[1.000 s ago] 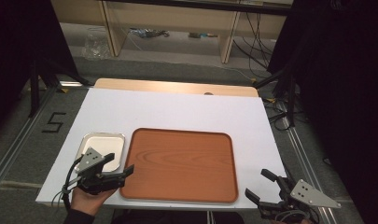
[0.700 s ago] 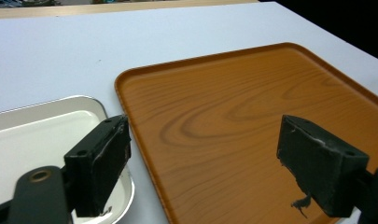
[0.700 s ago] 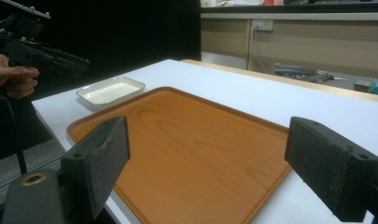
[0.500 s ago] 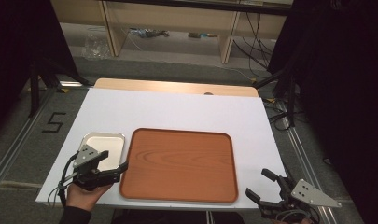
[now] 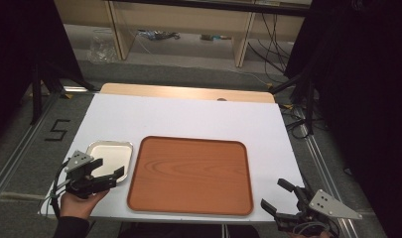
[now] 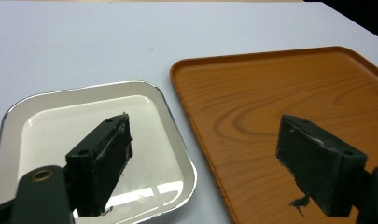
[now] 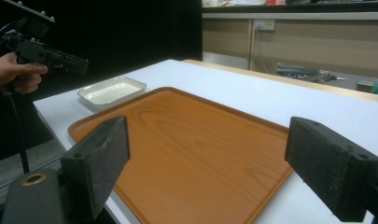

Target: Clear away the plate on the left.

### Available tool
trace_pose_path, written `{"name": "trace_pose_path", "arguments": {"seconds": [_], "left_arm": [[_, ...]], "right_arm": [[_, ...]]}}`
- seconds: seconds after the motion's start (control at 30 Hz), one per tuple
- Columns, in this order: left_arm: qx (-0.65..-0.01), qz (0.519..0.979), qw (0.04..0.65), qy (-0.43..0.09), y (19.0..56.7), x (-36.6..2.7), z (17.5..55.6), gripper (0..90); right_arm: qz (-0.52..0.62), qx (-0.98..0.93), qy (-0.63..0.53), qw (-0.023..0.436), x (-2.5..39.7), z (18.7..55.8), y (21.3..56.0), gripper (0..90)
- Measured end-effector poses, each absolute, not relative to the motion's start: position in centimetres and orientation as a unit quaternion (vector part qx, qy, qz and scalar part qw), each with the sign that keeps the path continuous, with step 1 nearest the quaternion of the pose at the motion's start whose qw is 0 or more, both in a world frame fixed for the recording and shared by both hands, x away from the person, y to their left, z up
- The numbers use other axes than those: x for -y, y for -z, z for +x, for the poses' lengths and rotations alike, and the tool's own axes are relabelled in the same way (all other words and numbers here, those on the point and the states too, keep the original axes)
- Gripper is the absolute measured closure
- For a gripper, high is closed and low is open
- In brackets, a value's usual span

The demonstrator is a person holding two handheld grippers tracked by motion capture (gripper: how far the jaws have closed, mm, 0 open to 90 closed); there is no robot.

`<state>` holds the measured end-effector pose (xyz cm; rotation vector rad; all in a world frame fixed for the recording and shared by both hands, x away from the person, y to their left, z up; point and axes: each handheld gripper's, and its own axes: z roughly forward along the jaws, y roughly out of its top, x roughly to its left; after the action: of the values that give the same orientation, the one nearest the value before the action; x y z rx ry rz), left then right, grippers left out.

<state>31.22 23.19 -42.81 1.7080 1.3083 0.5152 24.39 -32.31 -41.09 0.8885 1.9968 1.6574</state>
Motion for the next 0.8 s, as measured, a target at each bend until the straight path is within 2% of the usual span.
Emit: {"name": "trace_pose_path", "arguments": {"seconds": [0.47, 0.8], "left_arm": [[-0.574, 0.691, 0.391, -0.201, 44.1, -26.4, 33.2, 22.1], [-0.616, 0.668, 0.364, -0.207, 45.1, -28.9, 34.6, 24.6]], "right_arm": [[0.324, -0.712, -0.589, 0.204, 31.9, 23.8, 40.9, 14.9], [0.316, -0.717, -0.588, 0.201, 32.0, 23.9, 40.8, 14.9]]}}
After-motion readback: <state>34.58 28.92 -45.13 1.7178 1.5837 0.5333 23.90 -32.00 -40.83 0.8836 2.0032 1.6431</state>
